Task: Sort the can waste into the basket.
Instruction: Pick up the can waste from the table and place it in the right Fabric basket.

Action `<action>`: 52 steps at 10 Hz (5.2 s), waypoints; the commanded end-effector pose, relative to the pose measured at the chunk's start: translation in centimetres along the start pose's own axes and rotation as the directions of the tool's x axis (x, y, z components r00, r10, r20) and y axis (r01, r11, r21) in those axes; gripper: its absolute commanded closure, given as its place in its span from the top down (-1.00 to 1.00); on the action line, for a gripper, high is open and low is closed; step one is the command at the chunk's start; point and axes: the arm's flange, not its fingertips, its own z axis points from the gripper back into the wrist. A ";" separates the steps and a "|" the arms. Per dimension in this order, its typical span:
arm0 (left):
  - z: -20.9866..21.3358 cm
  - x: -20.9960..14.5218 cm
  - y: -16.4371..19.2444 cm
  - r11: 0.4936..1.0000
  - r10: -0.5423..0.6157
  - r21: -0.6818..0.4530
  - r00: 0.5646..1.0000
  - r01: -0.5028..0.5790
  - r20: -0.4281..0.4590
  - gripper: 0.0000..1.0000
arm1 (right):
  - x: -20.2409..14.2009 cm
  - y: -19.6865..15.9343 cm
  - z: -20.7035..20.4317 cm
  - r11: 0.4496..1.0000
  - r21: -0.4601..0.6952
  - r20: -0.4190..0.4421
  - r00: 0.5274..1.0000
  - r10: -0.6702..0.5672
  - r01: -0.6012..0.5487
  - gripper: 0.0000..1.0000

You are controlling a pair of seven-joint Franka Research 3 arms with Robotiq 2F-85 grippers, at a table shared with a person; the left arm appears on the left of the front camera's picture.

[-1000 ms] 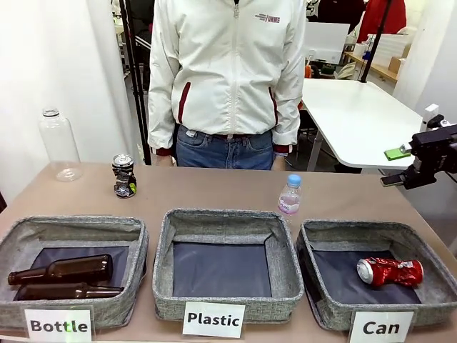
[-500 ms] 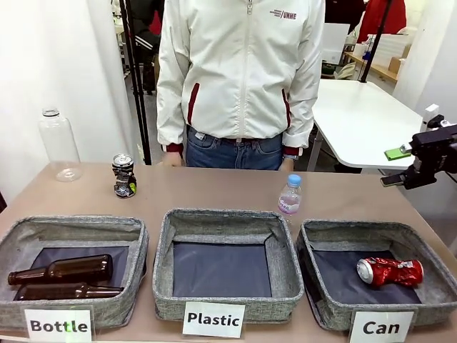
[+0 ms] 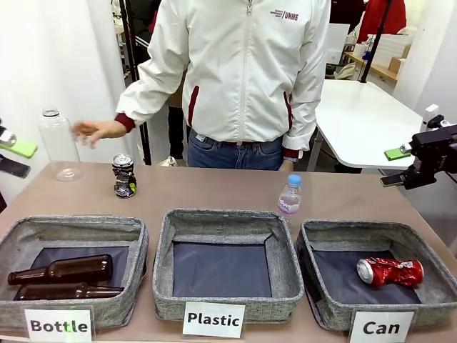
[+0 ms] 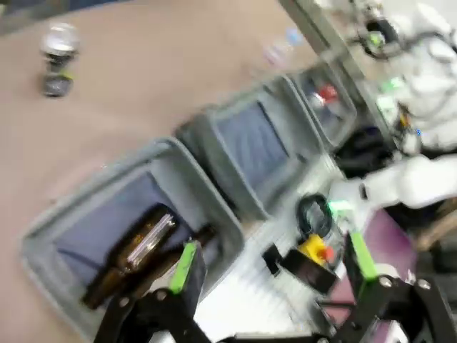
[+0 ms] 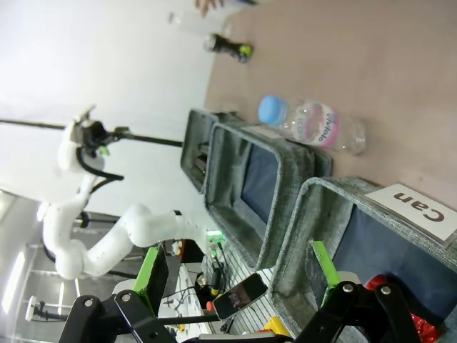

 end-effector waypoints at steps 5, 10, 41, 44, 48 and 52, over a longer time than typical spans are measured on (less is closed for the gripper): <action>-2.0 -0.6 0.7 0.998 0.048 0.043 0.998 -0.046 -0.031 1.00 | -0.2 0.1 -0.1 1.000 0.011 0.014 1.000 0.024 -0.024 1.00; -4.8 5.0 5.5 0.944 0.231 0.199 0.957 -0.264 0.174 1.00 | -0.2 0.1 -0.1 1.000 0.011 0.014 1.000 0.024 -0.024 1.00; -12.2 12.3 18.6 0.939 -0.263 0.258 0.958 0.227 0.112 1.00 | -0.2 0.1 -0.1 1.000 0.011 0.014 1.000 0.024 -0.024 1.00; -13.7 13.2 22.4 0.870 -0.454 0.261 0.887 0.419 0.087 1.00 | -0.2 0.1 -0.1 1.000 0.011 0.014 1.000 0.024 -0.024 1.00; -14.3 11.4 27.1 0.696 -0.702 0.289 0.708 0.657 0.082 1.00 | -0.2 0.1 -0.1 1.000 0.011 0.014 1.000 0.024 -0.024 1.00; -17.8 10.9 29.8 0.661 -0.729 0.298 0.684 0.689 0.035 1.00 | -0.2 0.1 -0.1 1.000 0.011 0.014 1.000 0.024 -0.024 1.00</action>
